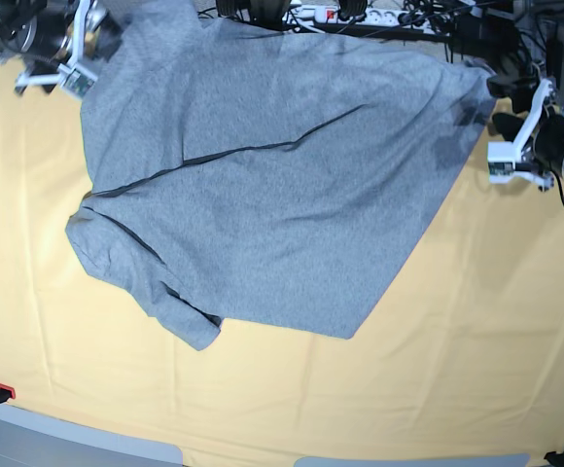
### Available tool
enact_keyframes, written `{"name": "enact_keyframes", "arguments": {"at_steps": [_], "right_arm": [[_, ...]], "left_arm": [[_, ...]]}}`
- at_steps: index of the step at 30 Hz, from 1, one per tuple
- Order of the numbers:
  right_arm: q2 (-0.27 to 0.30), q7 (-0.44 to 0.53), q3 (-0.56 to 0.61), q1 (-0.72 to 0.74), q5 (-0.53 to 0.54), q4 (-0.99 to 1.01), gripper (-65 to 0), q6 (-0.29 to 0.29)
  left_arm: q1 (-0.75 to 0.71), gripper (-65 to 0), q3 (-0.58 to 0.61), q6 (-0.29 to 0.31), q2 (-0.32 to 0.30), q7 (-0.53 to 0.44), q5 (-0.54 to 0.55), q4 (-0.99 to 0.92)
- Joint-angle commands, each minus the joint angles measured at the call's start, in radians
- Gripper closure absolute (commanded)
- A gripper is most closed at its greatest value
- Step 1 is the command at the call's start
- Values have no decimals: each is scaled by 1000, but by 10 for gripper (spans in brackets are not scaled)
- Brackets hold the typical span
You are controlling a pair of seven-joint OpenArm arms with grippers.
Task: Layout the t-shirt on the table in an organized manner, then fold the t-shirt properly
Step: 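Open both grippers and release the shirt onto the table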
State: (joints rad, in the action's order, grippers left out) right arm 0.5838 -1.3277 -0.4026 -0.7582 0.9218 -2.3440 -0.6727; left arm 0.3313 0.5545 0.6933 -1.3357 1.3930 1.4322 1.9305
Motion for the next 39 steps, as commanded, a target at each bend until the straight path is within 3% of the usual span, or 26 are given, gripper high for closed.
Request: {"name": "enact_keyframes", "arguments": {"at_steps": [1,4,7,10,14,22,28,32,34,38,39], "right_arm": [[12,53,-20,14,12,-12,-390,10],[11,163,-32,69,0,-12,-390,49],[9,240,-30,150,-64,-12,-389,77],[8,282,-28,235,-60,55,-389,103],[-36,280,-28,362,-43,238,-389,118],[-106,222,-28,551,95,631,-389,68],[-138,112,-28,609,229,837,-386,-22],[-169,112,-28,609,225,858,-383,-25],[-171,111,-28,609,227,858,-300,-25],[-146,98,-29,609,227,852,0,-25],[-135,95,-31,609,230,844,0,-25]], "left_arm": [[28,-344,-14,5,-27,3,8,6],[56,-344,-14,5,-27,0,-6,3],[69,-344,-14,5,-24,-62,-94,-1],[68,-344,-14,5,-21,-116,-171,-7],[68,-344,-14,5,5,-118,-223,-16],[68,-344,-14,5,76,-122,-224,-63],[68,-344,-14,5,84,-122,-223,-70],[68,-344,-14,5,84,-137,-223,-70],[68,-344,-14,5,87,-137,-224,-70],[68,-344,-14,5,87,-137,-224,-70],[68,-344,-14,5,87,-137,-224,-70]]}}
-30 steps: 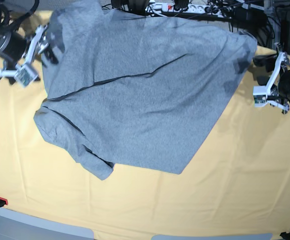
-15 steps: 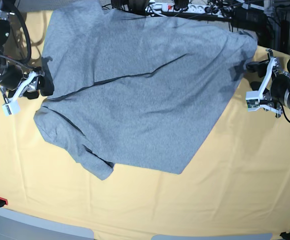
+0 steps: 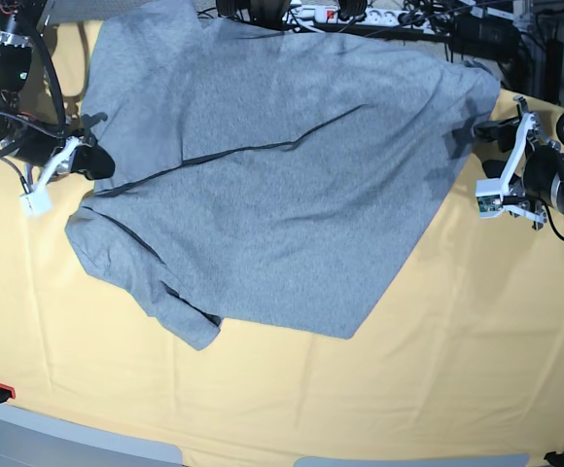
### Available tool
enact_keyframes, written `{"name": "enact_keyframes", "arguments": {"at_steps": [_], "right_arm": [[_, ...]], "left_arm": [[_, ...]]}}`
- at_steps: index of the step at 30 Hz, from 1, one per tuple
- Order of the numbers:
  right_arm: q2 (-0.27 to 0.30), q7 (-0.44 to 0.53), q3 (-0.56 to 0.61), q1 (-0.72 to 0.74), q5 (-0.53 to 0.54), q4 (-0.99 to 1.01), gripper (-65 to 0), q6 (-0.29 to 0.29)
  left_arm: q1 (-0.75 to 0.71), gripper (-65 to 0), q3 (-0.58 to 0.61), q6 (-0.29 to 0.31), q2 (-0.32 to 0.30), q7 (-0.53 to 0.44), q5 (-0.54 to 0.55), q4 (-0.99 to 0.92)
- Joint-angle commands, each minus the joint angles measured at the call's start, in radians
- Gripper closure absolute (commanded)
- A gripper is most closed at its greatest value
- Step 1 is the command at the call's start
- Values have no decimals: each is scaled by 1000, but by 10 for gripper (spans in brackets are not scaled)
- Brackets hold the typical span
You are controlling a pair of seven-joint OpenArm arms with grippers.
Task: Layout the t-shirt on the table in an organized manner, then fold the t-shirt properly
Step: 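Open both grippers and release the shirt onto the table, then move the left gripper to the shirt's hem and grasp it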
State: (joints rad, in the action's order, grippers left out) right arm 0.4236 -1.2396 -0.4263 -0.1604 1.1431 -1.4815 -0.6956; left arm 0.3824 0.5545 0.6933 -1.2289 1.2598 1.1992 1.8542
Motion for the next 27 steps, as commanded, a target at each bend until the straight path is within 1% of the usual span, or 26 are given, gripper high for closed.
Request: {"name": "enact_keyframes", "arguments": {"at_steps": [1,4,10,11,13,14,18,22,24,26,27], "right_arm": [[37,7,-9,11,11,-32,0,-3],[63,-12,-39,11,9,-96,0,-3],[64,-156,-175,5,9,-218,0,-3],[64,-157,-197,6,9,-224,0,2],[61,-157,-248,5,2,-227,0,37],[58,-157,-274,5,-3,-227,0,38],[59,-157,-358,3,-72,-227,0,56],[58,-157,-372,-52,-123,-227,0,79],[56,-157,-371,-89,-123,-227,0,88],[56,-157,-371,-124,-133,-227,0,87],[56,-157,-371,-138,-154,-227,0,87]], "left_arm": [[17,-344,-14,5,-20,-3,10,6],[17,-344,-14,5,-20,-3,10,6],[17,-344,-14,5,-20,-4,2,6],[17,-344,-14,5,-20,-4,-5,6],[17,-344,-14,5,-20,-5,-26,6],[18,-344,-14,5,-20,-8,-37,6],[17,-342,-20,-32,-17,-43,-105,6],[17,-342,-56,-72,-1,-61,-161,6],[17,-342,-76,-85,6,-86,-181,6],[17,-342,-98,-101,19,-114,-215,6],[17,-342,-107,-112,28,-124,-229,5]]}}
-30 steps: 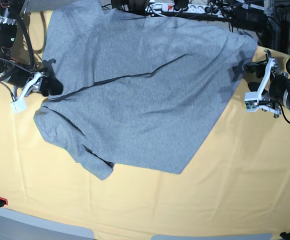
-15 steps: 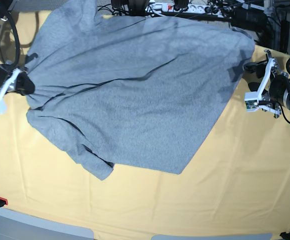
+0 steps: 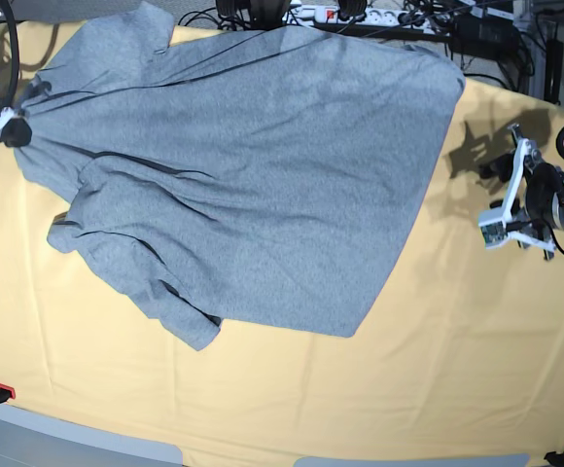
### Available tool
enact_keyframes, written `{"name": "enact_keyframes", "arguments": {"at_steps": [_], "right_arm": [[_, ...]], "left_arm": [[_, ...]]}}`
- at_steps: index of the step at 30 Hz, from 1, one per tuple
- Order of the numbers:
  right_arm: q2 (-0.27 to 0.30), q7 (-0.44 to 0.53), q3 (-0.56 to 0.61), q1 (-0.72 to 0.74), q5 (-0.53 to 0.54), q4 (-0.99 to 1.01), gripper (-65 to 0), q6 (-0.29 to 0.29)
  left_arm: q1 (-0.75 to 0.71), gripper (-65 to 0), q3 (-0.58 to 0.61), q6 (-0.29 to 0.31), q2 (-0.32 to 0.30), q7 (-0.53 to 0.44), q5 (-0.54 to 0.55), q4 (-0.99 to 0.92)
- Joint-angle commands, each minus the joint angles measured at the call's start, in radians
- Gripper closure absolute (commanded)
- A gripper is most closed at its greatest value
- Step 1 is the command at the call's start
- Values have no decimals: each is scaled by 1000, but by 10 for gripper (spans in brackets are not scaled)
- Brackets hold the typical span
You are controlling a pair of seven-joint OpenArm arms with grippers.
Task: Layout the t-shirt on the table in an organized manner, then fold the t-shirt properly
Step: 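Move the left gripper to the shirt's hem and grasp it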
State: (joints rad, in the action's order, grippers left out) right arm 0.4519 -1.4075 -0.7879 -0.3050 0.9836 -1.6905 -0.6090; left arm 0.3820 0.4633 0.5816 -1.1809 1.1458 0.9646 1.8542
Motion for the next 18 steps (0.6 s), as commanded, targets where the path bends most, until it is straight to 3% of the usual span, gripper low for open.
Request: {"name": "enact_keyframes", "arguments": {"at_steps": [1,6,12,13,15,17,18], "right_arm": [[27,11,-10,-8,-27,-18,0,8],[28,11,-11,-72,-127,-18,0,45],[28,11,-11,-97,-65,-18,0,25],[28,11,-11,-97,-43,-18,-23,19],[29,11,-11,-97,3,-18,-153,6],[29,11,-11,-96,28,-18,-297,6],[31,11,-11,-96,46,-18,-339,6]], "left_arm": [[17,-342,-26,-7,-10,-18,-6,2],[17,-342,-57,-36,56,-34,-42,-33],[18,-342,-110,-37,172,-51,-55,-93],[18,-343,-126,-37,195,-55,-55,-103],[17,-343,-174,-41,246,-58,-68,-124],[17,-343,-238,-85,302,-90,-117,-156],[18,-343,-275,-95,331,-112,-133,-177]]}}
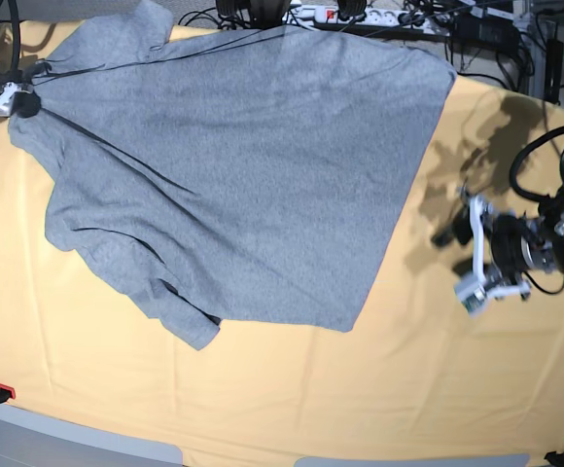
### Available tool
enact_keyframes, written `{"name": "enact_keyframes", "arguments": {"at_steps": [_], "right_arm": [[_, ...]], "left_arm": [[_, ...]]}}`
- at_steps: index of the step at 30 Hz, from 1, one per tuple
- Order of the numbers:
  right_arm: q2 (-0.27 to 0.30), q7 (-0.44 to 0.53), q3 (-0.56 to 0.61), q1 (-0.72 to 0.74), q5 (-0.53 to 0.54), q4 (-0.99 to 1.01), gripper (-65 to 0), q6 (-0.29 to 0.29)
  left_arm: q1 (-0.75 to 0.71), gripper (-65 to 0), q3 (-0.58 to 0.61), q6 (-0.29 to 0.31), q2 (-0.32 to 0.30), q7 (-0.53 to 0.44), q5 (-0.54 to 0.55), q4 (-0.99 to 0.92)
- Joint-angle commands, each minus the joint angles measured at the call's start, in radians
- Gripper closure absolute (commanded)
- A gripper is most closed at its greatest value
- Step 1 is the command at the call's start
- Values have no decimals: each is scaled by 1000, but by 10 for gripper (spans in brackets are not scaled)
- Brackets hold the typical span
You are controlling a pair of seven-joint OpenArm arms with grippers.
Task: Layout the t-shirt on the table in an organized manner, then fold the t-shirt properly
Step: 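Move the left gripper to the shirt's hem and grasp it, then drag the hem with the left gripper toward the shirt's center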
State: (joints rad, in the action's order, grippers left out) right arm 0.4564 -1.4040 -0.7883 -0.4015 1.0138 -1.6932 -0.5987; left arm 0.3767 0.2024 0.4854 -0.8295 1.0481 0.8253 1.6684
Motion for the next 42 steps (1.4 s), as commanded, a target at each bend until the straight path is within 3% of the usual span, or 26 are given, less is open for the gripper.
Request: {"name": "enact_keyframes", "arguments": {"at_steps": [1,6,10,13,24,28,31,33,36,37,42], "right_arm": [[28,8,-11,0,36,-16,-352,-5],[29,8,-11,1,140,-16,-351,-57],[29,8,-11,29,208,-19,-351,-95],[29,8,-11,55,221,-20,-351,-99],[29,8,-11,169,231,-20,-351,-99],[29,8,-11,169,298,-22,-351,-99],[29,8,-11,169,323,-22,-351,-99],[29,8,-11,169,328,-22,-351,-99],[29,8,-11,169,329,-22,-351,-99],[29,8,-11,169,329,-22,-348,-99],[29,8,-11,169,382,-22,-342,-99]], "left_arm": [[23,-343,-55,-6,11,-37,-5,-15],[35,-343,-208,20,161,-84,56,-198],[69,-345,-217,108,254,-158,81,-391],[107,-345,-217,120,314,-179,80,-506],[248,-345,-217,177,513,-248,-14,-867],[252,-345,-216,204,570,-252,-18,-924],[253,-338,-216,201,606,-297,-94,-925],[253,-273,-216,163,618,-332,-139,-924],[258,-42,-216,113,615,-381,-199,-924],[265,0,-216,97,613,-388,-211,-924],[343,0,-216,60,605,-389,-251,-924]]}}
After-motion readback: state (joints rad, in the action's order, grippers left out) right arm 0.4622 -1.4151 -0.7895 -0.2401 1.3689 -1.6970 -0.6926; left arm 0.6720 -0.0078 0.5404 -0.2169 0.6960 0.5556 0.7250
